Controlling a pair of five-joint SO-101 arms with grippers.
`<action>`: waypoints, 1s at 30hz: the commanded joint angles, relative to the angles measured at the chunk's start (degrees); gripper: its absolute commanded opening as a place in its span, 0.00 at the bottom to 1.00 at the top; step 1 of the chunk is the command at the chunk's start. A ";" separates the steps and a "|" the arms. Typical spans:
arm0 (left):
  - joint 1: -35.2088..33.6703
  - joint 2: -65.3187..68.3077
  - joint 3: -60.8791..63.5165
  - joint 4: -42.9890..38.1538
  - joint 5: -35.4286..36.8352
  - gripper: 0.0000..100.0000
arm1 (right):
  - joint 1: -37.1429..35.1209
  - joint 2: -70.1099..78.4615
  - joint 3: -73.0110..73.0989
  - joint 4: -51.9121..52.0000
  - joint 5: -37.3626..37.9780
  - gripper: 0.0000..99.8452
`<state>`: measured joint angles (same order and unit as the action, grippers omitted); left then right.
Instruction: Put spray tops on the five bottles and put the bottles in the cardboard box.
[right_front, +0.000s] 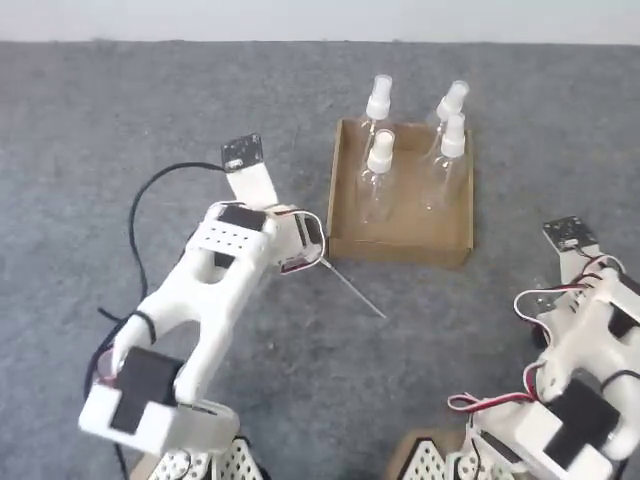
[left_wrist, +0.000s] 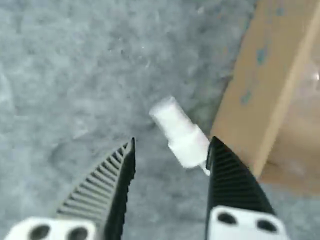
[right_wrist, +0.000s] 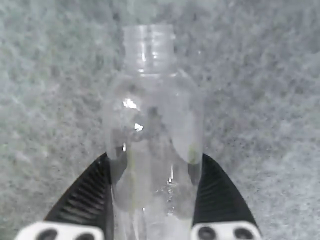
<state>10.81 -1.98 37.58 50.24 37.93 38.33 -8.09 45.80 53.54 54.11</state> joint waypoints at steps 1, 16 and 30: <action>0.35 2.55 -2.15 -4.40 1.41 0.21 | 0.75 -2.95 -0.70 -1.10 0.70 0.04; -0.53 7.12 -2.59 -0.53 -8.79 0.13 | 0.75 -2.95 -0.70 -1.10 0.79 0.04; -0.62 6.42 -2.24 4.48 -38.24 0.18 | 0.66 -2.95 -0.70 -1.10 0.79 0.04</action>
<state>10.55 6.29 35.21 54.46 1.45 38.33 -8.09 45.80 53.54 54.29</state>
